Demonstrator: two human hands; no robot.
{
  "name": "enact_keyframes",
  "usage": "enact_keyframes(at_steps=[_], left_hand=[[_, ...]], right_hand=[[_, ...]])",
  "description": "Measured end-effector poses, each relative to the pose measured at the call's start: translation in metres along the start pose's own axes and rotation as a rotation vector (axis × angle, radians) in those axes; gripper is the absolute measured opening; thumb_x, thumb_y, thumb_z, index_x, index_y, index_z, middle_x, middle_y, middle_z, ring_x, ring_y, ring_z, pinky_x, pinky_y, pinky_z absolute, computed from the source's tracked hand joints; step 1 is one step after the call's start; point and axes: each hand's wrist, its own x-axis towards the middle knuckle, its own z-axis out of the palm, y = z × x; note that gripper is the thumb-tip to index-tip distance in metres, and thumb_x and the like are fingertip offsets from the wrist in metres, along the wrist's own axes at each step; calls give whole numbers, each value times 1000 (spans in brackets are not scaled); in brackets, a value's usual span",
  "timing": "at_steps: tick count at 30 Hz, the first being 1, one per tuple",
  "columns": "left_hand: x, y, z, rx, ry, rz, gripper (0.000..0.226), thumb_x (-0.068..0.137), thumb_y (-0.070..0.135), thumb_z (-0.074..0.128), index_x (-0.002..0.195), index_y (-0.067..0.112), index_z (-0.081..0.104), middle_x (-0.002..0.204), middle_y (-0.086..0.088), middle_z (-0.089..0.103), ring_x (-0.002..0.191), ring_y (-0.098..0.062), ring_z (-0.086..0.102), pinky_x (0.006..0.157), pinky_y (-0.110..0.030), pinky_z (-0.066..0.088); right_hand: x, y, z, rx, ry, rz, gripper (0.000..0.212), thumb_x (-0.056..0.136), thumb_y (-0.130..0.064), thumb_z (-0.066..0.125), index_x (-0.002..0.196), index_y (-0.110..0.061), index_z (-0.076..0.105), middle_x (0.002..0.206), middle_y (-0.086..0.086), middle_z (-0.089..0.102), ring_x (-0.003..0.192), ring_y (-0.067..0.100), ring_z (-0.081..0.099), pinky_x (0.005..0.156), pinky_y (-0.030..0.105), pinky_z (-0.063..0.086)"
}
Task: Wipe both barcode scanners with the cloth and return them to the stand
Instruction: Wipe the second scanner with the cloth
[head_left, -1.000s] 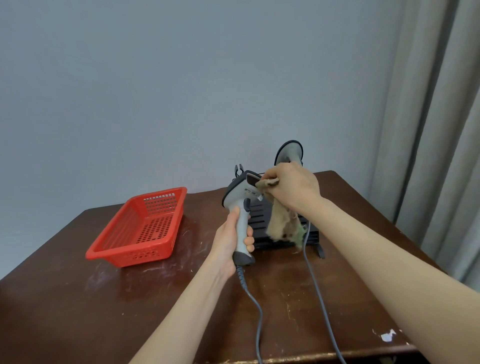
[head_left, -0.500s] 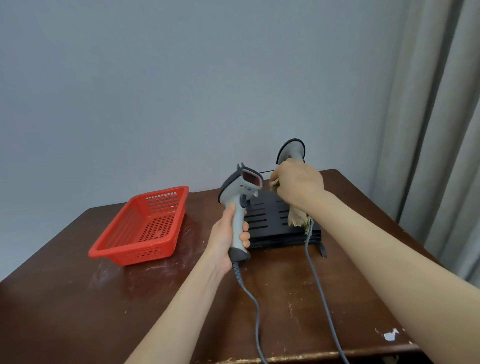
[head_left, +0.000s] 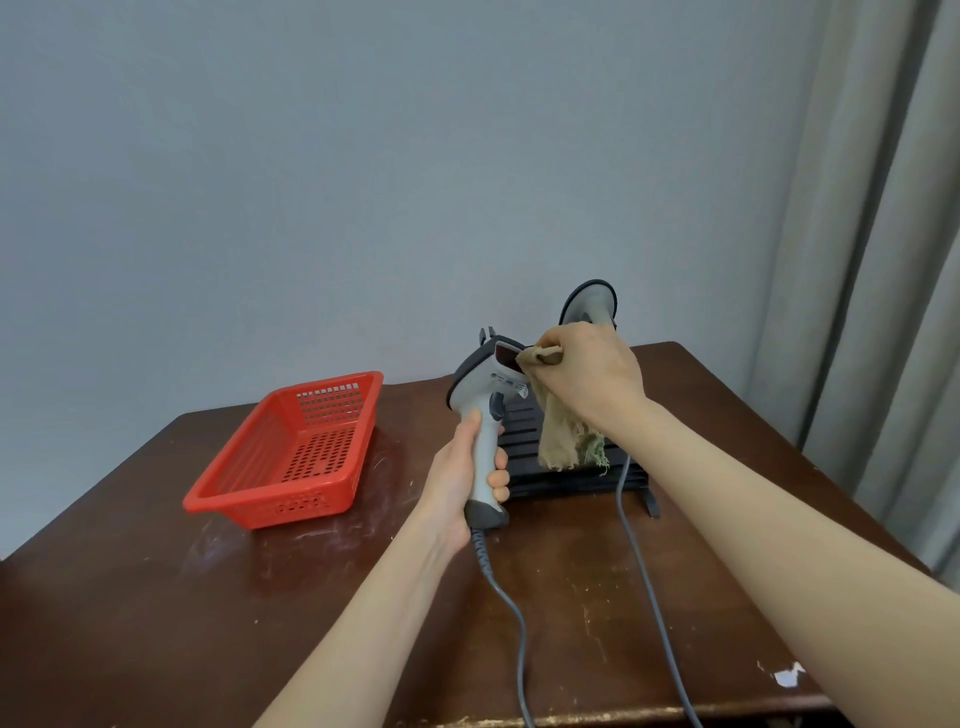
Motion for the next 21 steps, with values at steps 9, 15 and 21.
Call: enact_keyframes(at_steps=[9,15,21], left_hand=[[-2,1,2,27,-1,9,33,96,42,47,106,12,55,54,-2,47,37,-10,37,33,-20,35],[-2,1,2,37,3,16,32,96,42,48,109,13,53,55,-3,47,37,-11,37,33,-19,35],[-1,2,-1,87,14,49,35,96,41,49,110,10,54,56,-3,49,38,-11,39,34,-20,36]], right_hand=[[4,-10,-2,100,58,-12,18,87,-25,58,82,-13,71,75,6,68,75,24,59,61,32,47],[8,-14,-3,233,-12,-80,15,81,-21,67,75,-8,68,70,6,66,72,24,61,59,30,43],[9,-7,-12,121,-140,-159,13,85,-22,66,97,-21,71,96,0,70,95,19,60,76,33,48]])
